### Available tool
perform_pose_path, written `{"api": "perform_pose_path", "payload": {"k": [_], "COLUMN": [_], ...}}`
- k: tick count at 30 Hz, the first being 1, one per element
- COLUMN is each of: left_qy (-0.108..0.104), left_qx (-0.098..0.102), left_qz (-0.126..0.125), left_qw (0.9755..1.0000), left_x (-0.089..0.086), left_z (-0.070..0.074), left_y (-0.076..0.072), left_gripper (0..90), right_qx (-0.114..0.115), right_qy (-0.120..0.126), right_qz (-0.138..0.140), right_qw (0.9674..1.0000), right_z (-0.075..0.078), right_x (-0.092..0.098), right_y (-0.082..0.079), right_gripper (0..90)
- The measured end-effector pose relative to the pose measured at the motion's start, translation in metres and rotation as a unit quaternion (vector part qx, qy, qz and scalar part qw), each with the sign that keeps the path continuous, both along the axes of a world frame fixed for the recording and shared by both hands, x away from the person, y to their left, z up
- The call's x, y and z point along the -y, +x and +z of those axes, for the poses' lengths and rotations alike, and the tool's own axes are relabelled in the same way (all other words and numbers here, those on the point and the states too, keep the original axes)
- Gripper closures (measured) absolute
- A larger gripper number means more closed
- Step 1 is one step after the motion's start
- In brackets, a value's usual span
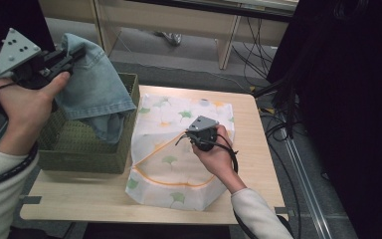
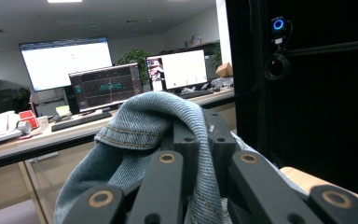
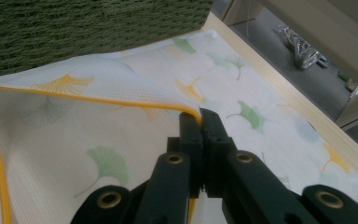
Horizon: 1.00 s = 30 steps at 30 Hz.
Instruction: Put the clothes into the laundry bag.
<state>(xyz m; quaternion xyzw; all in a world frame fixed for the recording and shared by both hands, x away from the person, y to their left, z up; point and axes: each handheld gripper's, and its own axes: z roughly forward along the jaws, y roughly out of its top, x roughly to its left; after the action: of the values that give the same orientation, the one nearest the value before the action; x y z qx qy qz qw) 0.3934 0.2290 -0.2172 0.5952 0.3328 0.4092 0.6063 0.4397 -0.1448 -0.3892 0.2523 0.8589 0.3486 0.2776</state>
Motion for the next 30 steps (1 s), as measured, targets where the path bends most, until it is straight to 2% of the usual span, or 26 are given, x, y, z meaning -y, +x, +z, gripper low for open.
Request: {"api": "perform_pose_path", "payload": {"k": [10,13,14,15,22,30], "left_qy": [0.008,0.010,0.004,0.000,0.013,0.020], "left_qx": [0.022,0.025,0.026,0.027,0.040,0.038], "left_qz": [-0.013,-0.023,-0.031,-0.037,-0.065,-0.104], "left_qw": [0.9996,0.9994,0.9992,0.9989,0.9970,0.9936], "left_x": [0.006,0.008,0.009,0.009,0.015,0.021], "left_z": [0.011,0.014,0.016,0.017,0.022,0.022], "left_y": [-0.004,-0.006,-0.008,-0.010,-0.025,-0.046], "left_gripper": [85.0,85.0,84.9,84.9,84.9,85.0], "right_qx": [-0.001,-0.001,-0.001,-0.002,-0.008,-0.007], "right_qy": [0.001,0.001,0.002,0.002,0.008,0.009], "right_qz": [0.000,0.000,0.000,0.000,-0.005,-0.003], "right_qw": [1.0000,1.0000,1.0000,1.0000,0.9999,0.9999], "right_z": [0.000,0.000,0.000,0.000,0.000,0.000], "right_x": [0.000,0.000,0.000,0.000,0.000,0.000], "right_y": [0.000,0.000,0.000,0.000,-0.001,-0.001], "right_gripper": [90.0,90.0,90.0,90.0,90.0,90.0]}}
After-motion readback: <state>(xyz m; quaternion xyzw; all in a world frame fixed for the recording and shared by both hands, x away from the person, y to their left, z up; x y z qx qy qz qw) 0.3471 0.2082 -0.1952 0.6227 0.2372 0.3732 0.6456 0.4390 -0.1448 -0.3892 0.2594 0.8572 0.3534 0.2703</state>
